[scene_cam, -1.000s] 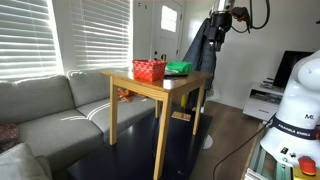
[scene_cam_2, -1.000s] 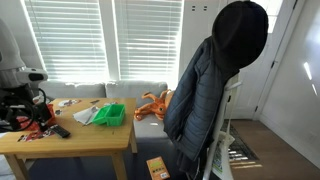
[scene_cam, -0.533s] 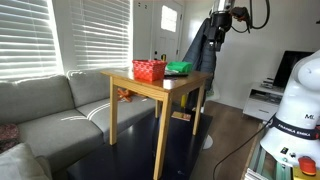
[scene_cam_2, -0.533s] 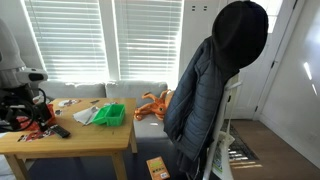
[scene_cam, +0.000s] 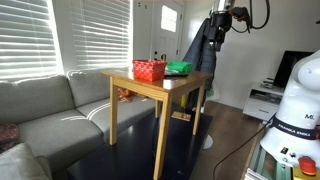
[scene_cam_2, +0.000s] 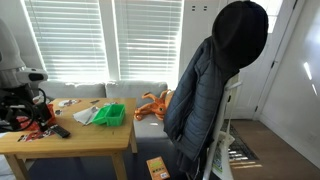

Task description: Put the spoon in the green box

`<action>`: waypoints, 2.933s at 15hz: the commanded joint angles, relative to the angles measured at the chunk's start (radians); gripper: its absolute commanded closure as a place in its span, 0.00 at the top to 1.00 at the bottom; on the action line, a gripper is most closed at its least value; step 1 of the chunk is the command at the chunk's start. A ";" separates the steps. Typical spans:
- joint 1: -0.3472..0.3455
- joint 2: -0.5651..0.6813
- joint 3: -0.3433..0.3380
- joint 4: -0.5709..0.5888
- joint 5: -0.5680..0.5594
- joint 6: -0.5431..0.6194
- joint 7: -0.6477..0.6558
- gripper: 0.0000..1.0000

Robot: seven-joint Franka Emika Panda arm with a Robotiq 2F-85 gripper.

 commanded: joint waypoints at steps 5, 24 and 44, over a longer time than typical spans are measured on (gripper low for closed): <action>0.002 0.001 -0.001 0.003 -0.001 -0.003 0.001 1.00; 0.012 0.487 -0.017 0.348 0.005 0.238 -0.131 1.00; -0.003 0.860 -0.007 0.592 -0.003 0.306 -0.115 0.48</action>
